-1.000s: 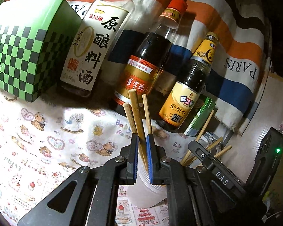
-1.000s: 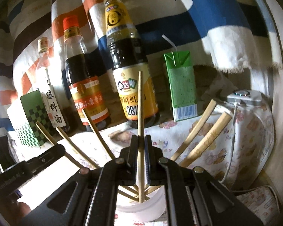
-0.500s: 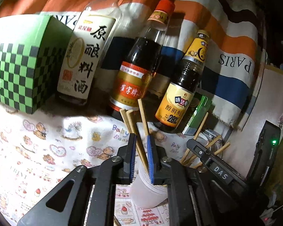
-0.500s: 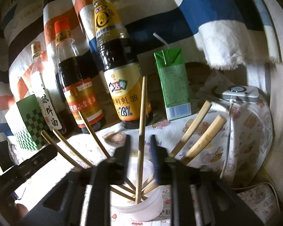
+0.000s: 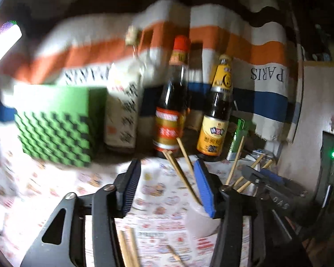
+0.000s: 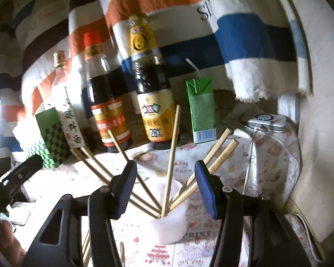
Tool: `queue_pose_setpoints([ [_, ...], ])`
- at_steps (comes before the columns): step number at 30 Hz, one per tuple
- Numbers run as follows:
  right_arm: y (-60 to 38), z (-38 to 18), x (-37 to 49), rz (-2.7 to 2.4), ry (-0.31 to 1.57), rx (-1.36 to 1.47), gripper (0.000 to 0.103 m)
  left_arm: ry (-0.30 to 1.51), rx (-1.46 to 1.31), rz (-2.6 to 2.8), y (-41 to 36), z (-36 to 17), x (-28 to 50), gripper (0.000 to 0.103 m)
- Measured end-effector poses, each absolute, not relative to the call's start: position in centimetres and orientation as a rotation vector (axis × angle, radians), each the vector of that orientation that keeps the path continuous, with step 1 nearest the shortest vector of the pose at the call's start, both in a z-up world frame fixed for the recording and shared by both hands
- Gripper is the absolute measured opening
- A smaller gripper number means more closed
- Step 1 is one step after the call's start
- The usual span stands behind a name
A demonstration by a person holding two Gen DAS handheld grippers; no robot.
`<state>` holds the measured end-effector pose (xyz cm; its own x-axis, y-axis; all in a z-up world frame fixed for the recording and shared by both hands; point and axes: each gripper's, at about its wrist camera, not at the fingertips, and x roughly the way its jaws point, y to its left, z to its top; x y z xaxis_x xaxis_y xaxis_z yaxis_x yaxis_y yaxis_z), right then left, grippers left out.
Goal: Organize utensils
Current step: 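Open both tools and withdraw them from the cup toward the remaining chopsticks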
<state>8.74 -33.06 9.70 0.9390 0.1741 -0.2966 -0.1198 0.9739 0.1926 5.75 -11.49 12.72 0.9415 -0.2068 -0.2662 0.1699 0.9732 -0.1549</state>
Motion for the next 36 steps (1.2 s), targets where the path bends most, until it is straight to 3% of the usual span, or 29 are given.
queue_pose_setpoints([
  [8,-30.4,11.4,4.7,0.183,0.297,0.136,0.058,0.219,-0.094,-0.101,-8.6,13.8,1.4,0.059],
  [13,-28.7,11.2,3.6,0.164,0.382,0.104,0.058,0.227,-0.013,0.070,-8.0,13.5,0.1,0.070],
  [22,-28.8,7.9,2.5,0.175,0.421,0.137,0.060,0.217,0.005,0.077,-6.1,10.7,-0.8,0.101],
  [28,-28.6,6.3,3.4,0.242,0.490,0.161,0.069,0.328,-0.069,0.074,-5.1,8.4,0.4,0.102],
  [36,-28.2,4.5,4.1,0.192,0.562,0.138,0.072,0.516,-0.154,0.084,-3.7,6.0,2.5,0.102],
])
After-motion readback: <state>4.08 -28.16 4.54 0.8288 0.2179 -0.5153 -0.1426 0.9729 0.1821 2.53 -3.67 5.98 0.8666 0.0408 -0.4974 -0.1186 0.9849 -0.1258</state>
